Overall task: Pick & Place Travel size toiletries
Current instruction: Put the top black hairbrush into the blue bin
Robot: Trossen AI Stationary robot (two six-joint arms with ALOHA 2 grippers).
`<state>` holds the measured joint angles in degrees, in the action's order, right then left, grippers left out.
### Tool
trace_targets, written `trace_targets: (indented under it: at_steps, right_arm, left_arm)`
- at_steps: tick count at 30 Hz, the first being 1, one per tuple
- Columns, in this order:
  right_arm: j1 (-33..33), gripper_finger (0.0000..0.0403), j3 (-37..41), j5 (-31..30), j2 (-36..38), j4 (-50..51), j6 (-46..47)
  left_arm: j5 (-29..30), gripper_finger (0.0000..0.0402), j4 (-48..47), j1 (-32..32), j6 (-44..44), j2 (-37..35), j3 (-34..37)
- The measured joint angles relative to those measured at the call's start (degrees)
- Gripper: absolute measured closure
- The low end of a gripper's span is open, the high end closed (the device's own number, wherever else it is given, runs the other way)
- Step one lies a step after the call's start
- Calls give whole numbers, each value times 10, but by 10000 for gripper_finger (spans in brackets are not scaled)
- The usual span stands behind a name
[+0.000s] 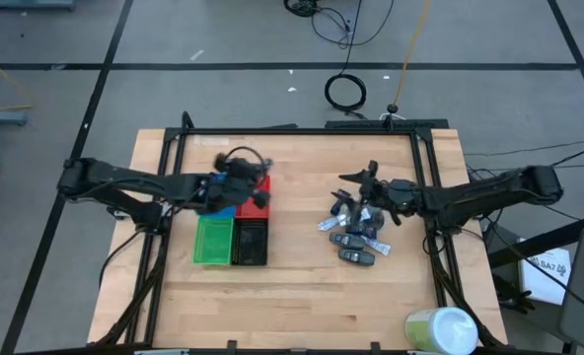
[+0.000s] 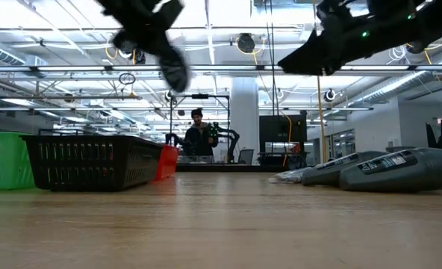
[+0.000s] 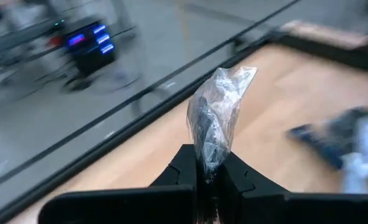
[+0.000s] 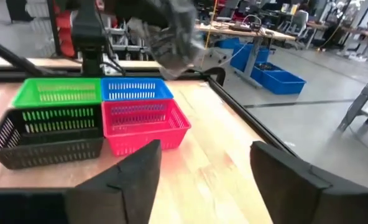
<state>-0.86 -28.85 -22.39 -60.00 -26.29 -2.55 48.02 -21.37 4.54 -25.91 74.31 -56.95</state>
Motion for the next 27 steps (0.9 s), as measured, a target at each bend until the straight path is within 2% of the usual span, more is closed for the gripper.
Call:
trace_targets:
  at_steps: [4,9,13,17,20,27]
  right_arm:
    - [0,150,0,0,68,51,15]
    - [0,150,0,-2,116,97,15]
    - [0,150,0,-2,123,102,14]
    - [0,150,0,-2,120,107,18]
    - [0,149,0,-2,118,107,23]
    - [0,149,0,-3,118,108,23]
  left_arm:
    - [55,391,-85,30,-137,-54,47]
    - [65,391,-132,71,-295,-93,126]
    - [75,391,-142,95,-386,-99,176]
    - [93,391,-215,108,-483,-99,194]
    - [84,391,-266,110,-512,-99,194]
    - [3,369,-311,96,-510,-99,194]
